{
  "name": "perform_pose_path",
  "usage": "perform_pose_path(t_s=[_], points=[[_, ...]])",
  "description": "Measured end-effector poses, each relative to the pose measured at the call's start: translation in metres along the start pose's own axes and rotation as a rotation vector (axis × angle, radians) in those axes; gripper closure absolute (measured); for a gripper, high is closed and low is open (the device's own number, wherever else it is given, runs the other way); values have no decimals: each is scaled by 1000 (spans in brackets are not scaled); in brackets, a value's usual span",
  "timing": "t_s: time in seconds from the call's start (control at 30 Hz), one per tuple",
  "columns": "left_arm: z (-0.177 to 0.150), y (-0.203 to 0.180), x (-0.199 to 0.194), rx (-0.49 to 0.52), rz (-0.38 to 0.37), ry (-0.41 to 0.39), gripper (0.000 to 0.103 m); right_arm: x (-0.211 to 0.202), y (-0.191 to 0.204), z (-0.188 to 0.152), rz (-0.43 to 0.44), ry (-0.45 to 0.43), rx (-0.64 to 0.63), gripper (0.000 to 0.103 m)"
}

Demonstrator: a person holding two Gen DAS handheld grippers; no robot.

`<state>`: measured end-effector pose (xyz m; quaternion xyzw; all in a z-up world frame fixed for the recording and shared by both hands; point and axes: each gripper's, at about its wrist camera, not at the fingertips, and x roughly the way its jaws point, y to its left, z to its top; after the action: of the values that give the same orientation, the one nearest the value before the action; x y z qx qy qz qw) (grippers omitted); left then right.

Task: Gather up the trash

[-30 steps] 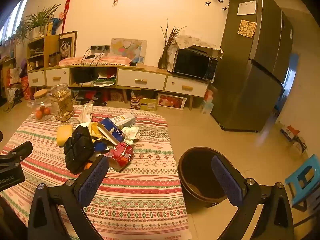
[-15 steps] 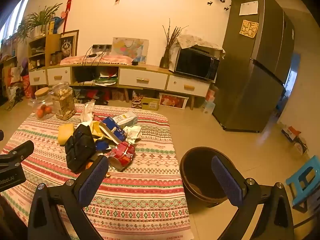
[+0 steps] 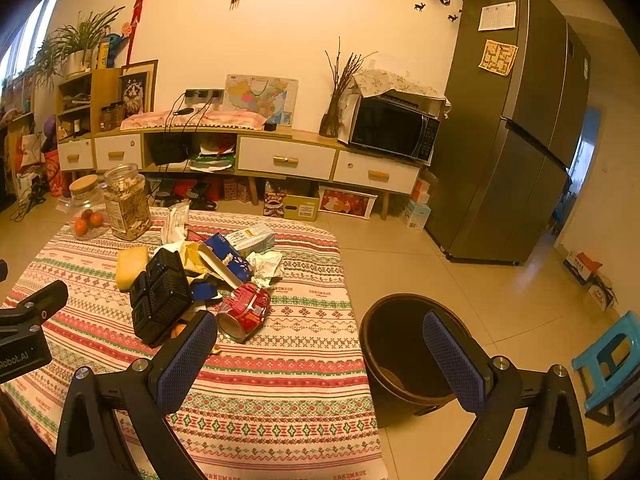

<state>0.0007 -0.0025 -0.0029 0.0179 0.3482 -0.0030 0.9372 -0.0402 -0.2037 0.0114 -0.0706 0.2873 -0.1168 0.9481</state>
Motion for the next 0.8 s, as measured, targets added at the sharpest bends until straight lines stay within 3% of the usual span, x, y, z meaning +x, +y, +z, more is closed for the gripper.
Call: perform_pose_path(t_s=[0.8], points=[[0,0,1,0,-2,1,0,0,2,0,2,0,-4,0]])
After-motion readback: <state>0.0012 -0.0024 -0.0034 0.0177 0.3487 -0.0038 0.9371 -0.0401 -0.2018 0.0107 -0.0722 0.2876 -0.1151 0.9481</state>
